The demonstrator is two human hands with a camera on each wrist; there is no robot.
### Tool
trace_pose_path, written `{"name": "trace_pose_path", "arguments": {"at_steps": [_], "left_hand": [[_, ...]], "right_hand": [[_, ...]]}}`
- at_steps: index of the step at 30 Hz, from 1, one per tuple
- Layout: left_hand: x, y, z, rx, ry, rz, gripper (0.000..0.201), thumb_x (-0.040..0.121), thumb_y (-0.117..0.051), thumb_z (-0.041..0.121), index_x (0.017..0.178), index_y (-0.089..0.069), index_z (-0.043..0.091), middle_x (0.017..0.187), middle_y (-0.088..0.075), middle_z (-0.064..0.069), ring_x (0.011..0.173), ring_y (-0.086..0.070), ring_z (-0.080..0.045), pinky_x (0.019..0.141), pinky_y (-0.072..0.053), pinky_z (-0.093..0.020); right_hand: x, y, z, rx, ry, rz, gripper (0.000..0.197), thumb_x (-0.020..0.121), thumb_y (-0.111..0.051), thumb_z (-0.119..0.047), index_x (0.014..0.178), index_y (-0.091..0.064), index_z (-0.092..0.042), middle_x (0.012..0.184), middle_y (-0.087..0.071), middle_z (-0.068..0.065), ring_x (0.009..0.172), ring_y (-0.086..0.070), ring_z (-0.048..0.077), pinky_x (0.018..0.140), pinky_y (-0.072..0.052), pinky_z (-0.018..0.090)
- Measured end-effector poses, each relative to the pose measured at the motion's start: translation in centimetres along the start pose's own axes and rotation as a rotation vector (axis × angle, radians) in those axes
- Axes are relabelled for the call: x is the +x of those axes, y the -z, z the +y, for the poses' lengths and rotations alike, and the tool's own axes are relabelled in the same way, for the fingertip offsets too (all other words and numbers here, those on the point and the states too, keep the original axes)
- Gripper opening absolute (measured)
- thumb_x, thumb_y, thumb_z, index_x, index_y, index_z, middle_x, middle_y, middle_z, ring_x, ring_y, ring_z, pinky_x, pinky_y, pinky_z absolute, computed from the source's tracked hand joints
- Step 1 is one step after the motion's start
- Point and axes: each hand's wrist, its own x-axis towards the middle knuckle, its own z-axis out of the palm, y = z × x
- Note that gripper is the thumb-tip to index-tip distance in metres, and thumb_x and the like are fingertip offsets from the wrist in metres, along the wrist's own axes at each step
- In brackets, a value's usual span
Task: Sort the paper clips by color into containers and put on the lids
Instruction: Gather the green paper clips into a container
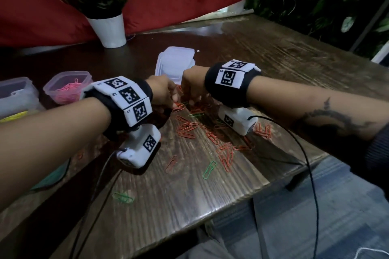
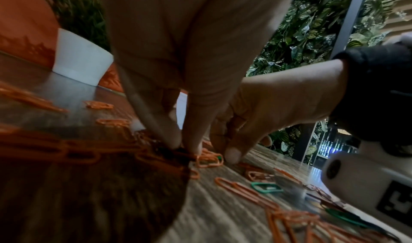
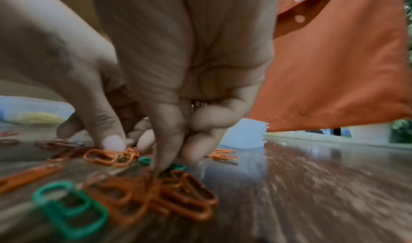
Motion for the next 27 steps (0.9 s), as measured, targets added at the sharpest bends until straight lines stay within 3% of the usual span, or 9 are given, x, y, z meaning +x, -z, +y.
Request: {"name": "trace_pose_path", "arguments": {"at_steps": [3, 5, 7, 10, 13, 16, 19, 22, 27], "left_hand": [[-0.4, 0.0, -0.2, 0.006, 0.002, -0.011, 0.021, 0.081, -0.069, 0.004, 0.07, -0.055, 0.015, 0.069, -0.051, 0.001, 0.066, -0.051, -0.014, 0.042, -0.046, -0.012], [-0.5, 0.2, 0.0, 0.054, -0.026, -0.007, 0.026, 0.081, -0.069, 0.006, 0.066, -0.053, 0.019, 0.065, -0.05, 0.004, 0.058, -0.047, -0.009, 0.04, -0.039, -0.005], [-0.6, 0.4, 0.2, 0.145, -0.061, 0.005, 0.026, 0.081, -0.07, 0.011, 0.066, -0.052, 0.022, 0.063, -0.048, 0.009, 0.058, -0.045, -0.006, 0.043, -0.033, -0.004], [-0.7, 0.5, 0.6, 0.259, -0.096, 0.033, 0.013, 0.079, -0.072, 0.014, 0.08, -0.06, 0.02, 0.069, -0.051, 0.006, 0.077, -0.049, -0.011, 0.056, -0.035, -0.017], [-0.7, 0.6, 0.7, 0.336, -0.136, 0.066, 0.022, 0.076, -0.075, 0.016, 0.097, -0.069, 0.015, 0.085, -0.057, -0.001, 0.087, -0.053, -0.016, 0.072, -0.036, -0.021], [-0.7, 0.7, 0.7, 0.349, -0.146, 0.071, 0.023, 0.078, -0.073, 0.013, 0.101, -0.072, 0.016, 0.101, -0.067, -0.004, 0.096, -0.057, -0.017, 0.078, -0.041, -0.024], [-1.0, 0.2, 1.0, 0.332, -0.177, 0.124, 0.02, 0.084, -0.067, 0.017, 0.104, -0.07, 0.014, 0.1, -0.064, -0.004, 0.095, -0.055, -0.017, 0.075, -0.038, -0.023], [-1.7, -0.5, 1.9, 0.269, -0.274, 0.168, 0.015, 0.078, -0.073, 0.022, 0.087, -0.068, 0.012, 0.078, -0.056, 0.002, 0.081, -0.049, -0.012, 0.069, -0.035, -0.023], [-2.0, -1.2, 3.5, 0.264, -0.327, 0.001, 0.012, 0.07, -0.079, 0.015, 0.076, -0.068, 0.013, 0.058, -0.053, 0.011, 0.065, -0.051, -0.007, 0.057, -0.036, -0.017]], "right_hand": [[-0.1, -0.1, -0.2, -0.031, -0.01, -0.033, 0.028, 0.085, -0.065, -0.019, 0.108, -0.065, -0.003, 0.084, -0.055, 0.005, 0.07, -0.048, 0.017, 0.049, -0.031, 0.017], [-0.4, -0.2, 0.7, 0.084, -0.028, -0.033, 0.012, 0.085, -0.064, -0.013, 0.087, -0.065, -0.002, 0.071, -0.053, 0.004, 0.061, -0.046, 0.014, 0.047, -0.034, 0.017], [-1.3, 0.1, 2.0, 0.273, -0.034, 0.009, 0.02, 0.085, -0.062, -0.004, 0.067, -0.054, -0.009, 0.064, -0.05, 0.002, 0.057, -0.047, 0.012, 0.04, -0.038, 0.013], [-3.6, 0.8, 4.3, 0.551, -0.062, 0.119, 0.024, 0.084, -0.055, 0.01, 0.077, -0.049, -0.012, 0.07, -0.049, 0.002, 0.058, -0.046, 0.011, 0.037, -0.04, 0.011], [-5.6, 0.7, 6.3, 0.635, -0.135, 0.095, 0.024, 0.088, -0.045, 0.009, 0.096, -0.05, -0.013, 0.073, -0.05, 0.002, 0.06, -0.046, 0.012, 0.043, -0.04, 0.019], [-6.7, 0.0, 7.0, 0.643, -0.179, 0.045, 0.029, 0.09, -0.033, 0.006, 0.08, -0.055, -0.009, 0.065, -0.049, 0.005, 0.048, -0.042, 0.011, 0.037, -0.029, 0.013], [-7.3, -0.8, 5.9, 0.49, -0.171, 0.01, 0.02, 0.095, -0.041, -0.006, 0.082, -0.057, -0.009, 0.062, -0.043, 0.002, 0.048, -0.035, 0.012, 0.038, -0.028, 0.016], [-7.9, -1.7, 4.1, 0.265, -0.054, 0.015, 0.009, 0.087, -0.063, -0.024, 0.085, -0.064, -0.015, 0.07, -0.053, -0.005, 0.062, -0.046, 0.01, 0.056, -0.037, 0.021], [-7.7, -2.9, 2.5, 0.008, -0.04, 0.024, 0.021, 0.074, -0.075, -0.025, 0.091, -0.07, -0.016, 0.078, -0.057, -0.001, 0.075, -0.05, 0.016, 0.063, -0.036, 0.022]]}}
